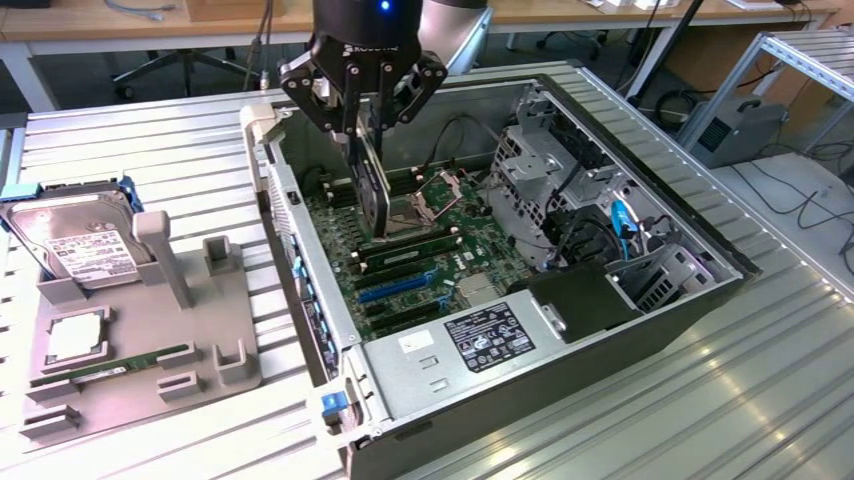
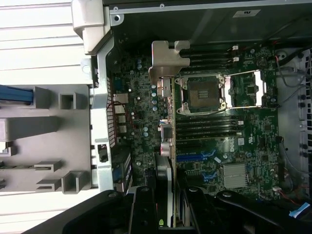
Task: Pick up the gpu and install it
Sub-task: 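Pick up the gpu and move the gpu toward the slot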
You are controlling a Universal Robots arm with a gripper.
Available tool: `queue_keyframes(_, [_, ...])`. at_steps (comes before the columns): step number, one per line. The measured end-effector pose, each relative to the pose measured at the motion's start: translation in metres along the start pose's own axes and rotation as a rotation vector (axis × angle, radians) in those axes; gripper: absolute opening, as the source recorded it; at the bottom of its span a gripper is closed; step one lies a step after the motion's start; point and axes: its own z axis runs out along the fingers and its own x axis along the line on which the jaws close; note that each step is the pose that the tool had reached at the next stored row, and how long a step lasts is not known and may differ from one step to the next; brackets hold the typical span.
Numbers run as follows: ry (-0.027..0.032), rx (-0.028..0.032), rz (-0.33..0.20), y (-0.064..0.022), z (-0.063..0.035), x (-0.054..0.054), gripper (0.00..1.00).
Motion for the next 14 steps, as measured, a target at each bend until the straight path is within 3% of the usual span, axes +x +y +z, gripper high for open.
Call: queue_keyframes(14, [0.0,0.0,0.0,-0.0001,0.0041,-0.0002,0.27])
